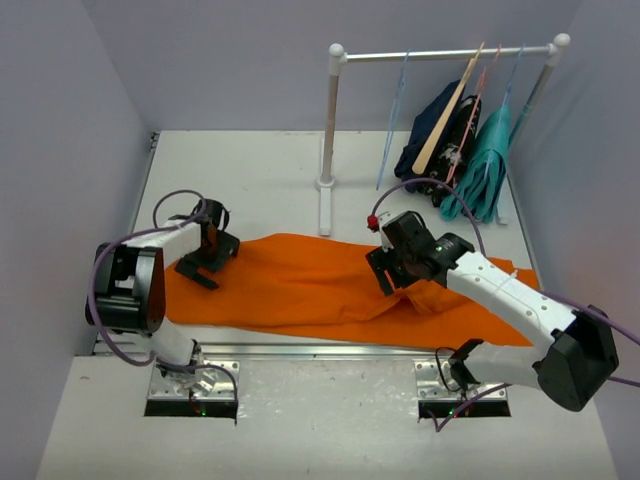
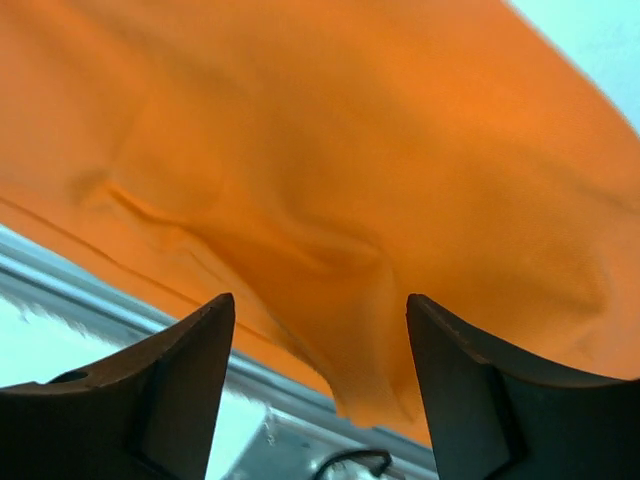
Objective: Place the trousers on the hanger
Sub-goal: Fold the trousers at the center of the board.
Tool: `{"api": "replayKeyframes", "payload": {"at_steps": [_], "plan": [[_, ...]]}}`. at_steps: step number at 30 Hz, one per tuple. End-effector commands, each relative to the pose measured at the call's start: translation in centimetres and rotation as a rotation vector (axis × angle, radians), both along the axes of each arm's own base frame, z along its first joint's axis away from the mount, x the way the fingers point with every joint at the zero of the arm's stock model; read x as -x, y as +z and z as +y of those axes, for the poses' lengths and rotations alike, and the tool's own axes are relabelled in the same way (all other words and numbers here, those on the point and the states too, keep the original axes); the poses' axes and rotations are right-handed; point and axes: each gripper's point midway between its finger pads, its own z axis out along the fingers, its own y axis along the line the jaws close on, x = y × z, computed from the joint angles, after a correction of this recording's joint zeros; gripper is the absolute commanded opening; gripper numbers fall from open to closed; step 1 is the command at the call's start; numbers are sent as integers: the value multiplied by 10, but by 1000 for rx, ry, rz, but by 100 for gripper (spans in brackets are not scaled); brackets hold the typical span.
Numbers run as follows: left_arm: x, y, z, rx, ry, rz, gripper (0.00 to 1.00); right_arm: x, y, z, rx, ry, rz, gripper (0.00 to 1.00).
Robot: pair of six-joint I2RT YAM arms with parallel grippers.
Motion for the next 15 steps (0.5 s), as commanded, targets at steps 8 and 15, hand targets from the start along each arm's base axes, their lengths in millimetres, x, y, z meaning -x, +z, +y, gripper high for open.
{"api": "replayKeyframes", "payload": {"at_steps": [8,15], "plan": [[7,-49,99,-100,451,173,100,-59,51,-90,-401,-737,-276,99],[7,-15,142,-227,556,121,100,-50,-4,-143,-454,-1025,-162,99]]}}
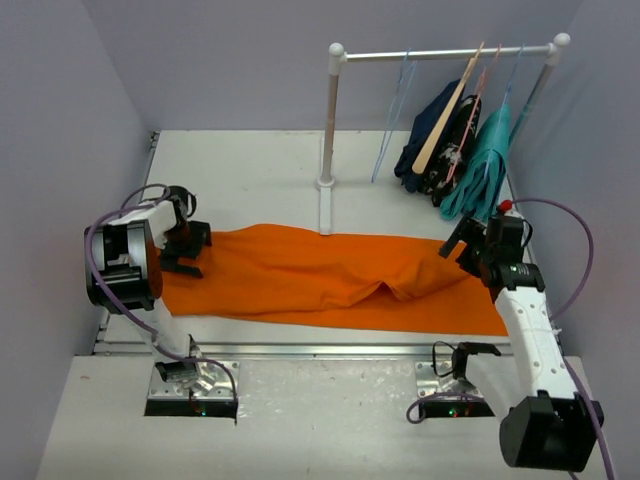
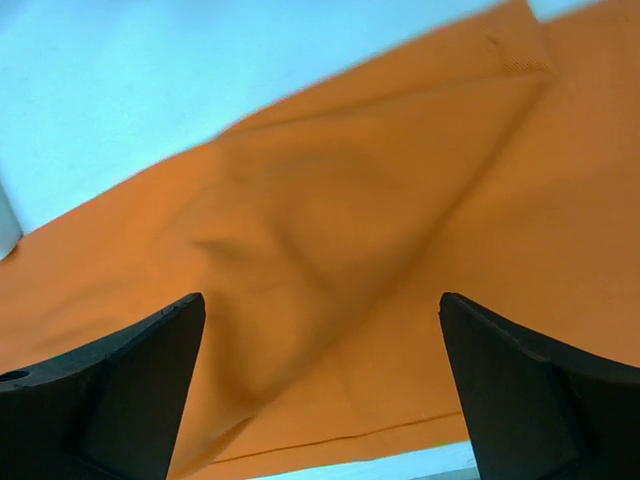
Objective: Place the trousers on the hanger
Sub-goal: Fold the trousers at the center of the board.
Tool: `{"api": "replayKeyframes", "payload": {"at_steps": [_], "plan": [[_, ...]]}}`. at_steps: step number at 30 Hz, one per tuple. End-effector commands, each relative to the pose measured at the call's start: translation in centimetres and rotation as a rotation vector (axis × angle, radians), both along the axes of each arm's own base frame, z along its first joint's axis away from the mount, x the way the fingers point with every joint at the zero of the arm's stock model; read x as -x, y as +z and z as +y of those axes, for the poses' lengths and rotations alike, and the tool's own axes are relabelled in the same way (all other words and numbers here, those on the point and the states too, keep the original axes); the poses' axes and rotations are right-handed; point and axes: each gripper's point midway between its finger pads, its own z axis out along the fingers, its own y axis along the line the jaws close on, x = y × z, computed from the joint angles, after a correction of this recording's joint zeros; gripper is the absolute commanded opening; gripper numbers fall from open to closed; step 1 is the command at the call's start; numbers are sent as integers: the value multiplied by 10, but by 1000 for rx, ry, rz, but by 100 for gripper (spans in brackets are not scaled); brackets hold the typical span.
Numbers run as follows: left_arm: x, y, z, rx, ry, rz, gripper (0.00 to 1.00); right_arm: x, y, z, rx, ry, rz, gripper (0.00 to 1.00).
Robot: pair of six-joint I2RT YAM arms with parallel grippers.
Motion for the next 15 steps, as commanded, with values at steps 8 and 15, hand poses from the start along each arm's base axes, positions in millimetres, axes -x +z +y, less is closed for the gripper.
{"api": "replayKeyframes", "payload": {"at_steps": [8,15], "plan": [[35,-20,85,-273,182,84,100,-23,-71,20,-208,76,117,88],[-10,25,39,-292,-101,-105,100,-45,-90,30,-187,147,188,79]]}}
